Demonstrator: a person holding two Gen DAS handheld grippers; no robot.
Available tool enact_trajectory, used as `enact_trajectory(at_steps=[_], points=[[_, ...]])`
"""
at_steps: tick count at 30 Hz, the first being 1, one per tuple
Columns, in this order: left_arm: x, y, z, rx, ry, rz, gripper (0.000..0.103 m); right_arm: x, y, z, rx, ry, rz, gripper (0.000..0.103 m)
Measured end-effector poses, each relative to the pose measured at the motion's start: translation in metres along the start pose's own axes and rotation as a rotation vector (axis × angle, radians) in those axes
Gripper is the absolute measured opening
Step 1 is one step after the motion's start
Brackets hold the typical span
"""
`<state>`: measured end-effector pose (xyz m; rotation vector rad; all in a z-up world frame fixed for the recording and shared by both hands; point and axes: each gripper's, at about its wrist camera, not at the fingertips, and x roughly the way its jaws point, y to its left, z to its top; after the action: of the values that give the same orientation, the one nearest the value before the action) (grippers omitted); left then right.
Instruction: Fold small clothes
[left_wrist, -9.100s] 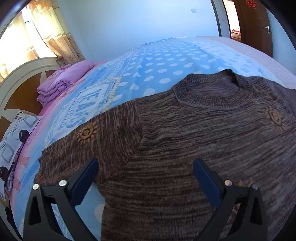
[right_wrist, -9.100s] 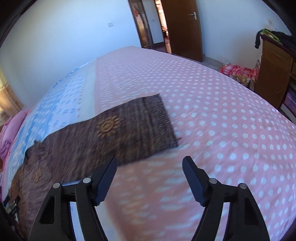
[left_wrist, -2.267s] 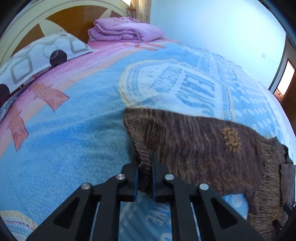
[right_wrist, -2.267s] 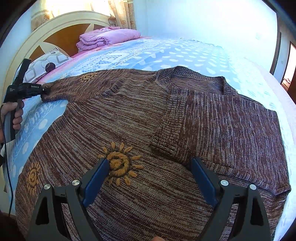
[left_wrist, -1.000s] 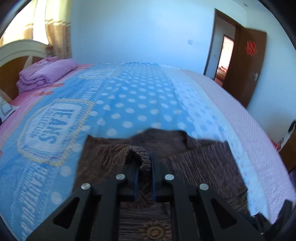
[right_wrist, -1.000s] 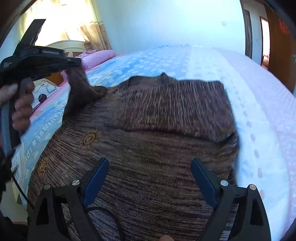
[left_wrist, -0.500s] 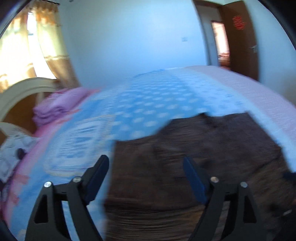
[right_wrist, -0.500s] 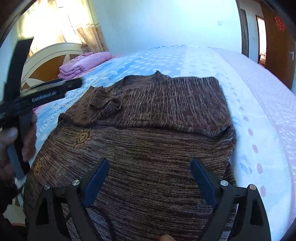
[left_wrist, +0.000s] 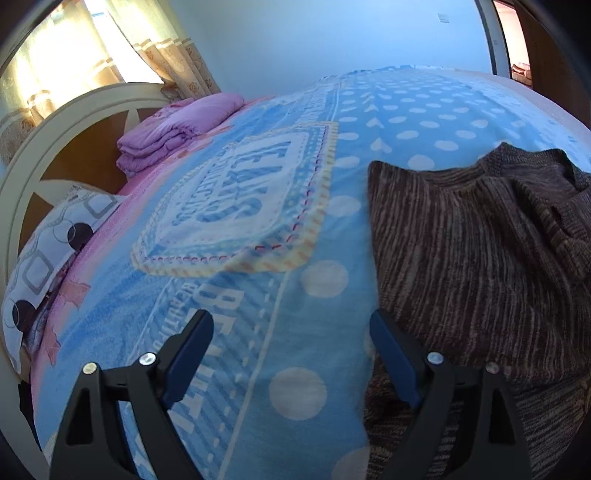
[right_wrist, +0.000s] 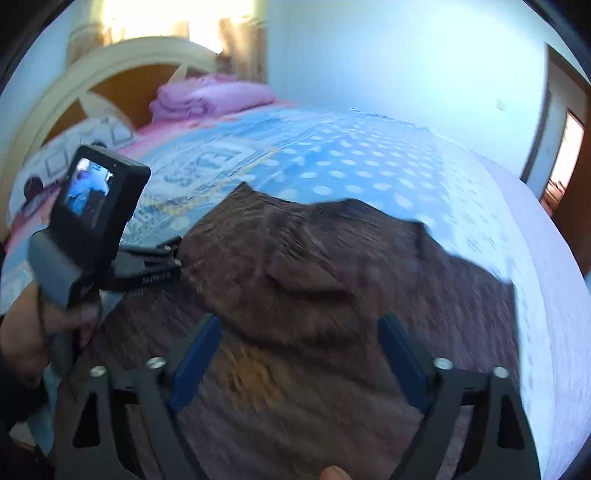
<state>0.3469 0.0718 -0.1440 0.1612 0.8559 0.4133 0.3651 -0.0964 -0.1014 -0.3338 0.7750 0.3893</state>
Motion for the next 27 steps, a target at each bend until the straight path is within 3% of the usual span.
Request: enact_trajectory(at_steps=[1,3,4,5,6,9,10,12,14,19,22,23,25,27], points=[[0.002,0.002,-0.001,-0.012,0.008,0.001,0.095,0.013,0.004,0.007,-0.008,0.015,-0.029,0.065],[0.003,0.001,-0.001,-0.018,0.007,0.001,0.095,0.039,0.005,0.016,0.006,0.054,-0.015,0.061],[0.005,0.001,-0.001,-0.017,0.003,0.003,0.095,0.049,0.004,0.016,0.017,0.079,-0.010,0.053],[0.004,0.000,-0.002,-0.017,-0.004,0.006,0.095,0.061,0.000,0.016,0.036,0.103,-0.023,0.044],[0.004,0.001,-0.002,-0.018,-0.007,0.006,0.095,0.065,-0.004,0.016,0.058,0.110,-0.020,0.024],[0.006,0.004,-0.002,-0.032,-0.001,-0.009,0.096,0.060,-0.024,0.016,0.131,0.083,0.004,0.016],[0.006,0.004,-0.003,-0.034,-0.001,-0.009,0.096,0.055,-0.031,0.017,0.142,0.070,-0.016,0.003],[0.006,0.004,-0.002,-0.032,-0.003,-0.006,0.096,0.043,-0.054,0.019,0.203,0.039,-0.013,0.003],[0.006,0.002,-0.002,-0.024,-0.005,0.002,0.096,0.037,-0.074,0.021,0.276,0.041,0.027,0.003],[0.005,0.001,-0.003,-0.018,-0.010,0.013,0.096,0.031,-0.107,0.017,0.371,0.035,-0.034,0.003],[0.005,0.001,-0.003,-0.017,-0.015,0.018,0.096,0.030,-0.115,0.015,0.398,0.042,-0.023,0.006],[0.005,0.001,-0.003,-0.018,-0.015,0.017,0.096,0.029,-0.114,0.014,0.395,0.044,-0.021,0.013],[0.005,0.001,-0.003,-0.020,-0.014,0.015,0.096,0.022,-0.109,0.008,0.400,0.050,0.058,0.073],[0.005,0.001,-0.003,-0.021,-0.015,0.014,0.096,0.014,-0.098,-0.001,0.379,0.058,0.120,0.075]])
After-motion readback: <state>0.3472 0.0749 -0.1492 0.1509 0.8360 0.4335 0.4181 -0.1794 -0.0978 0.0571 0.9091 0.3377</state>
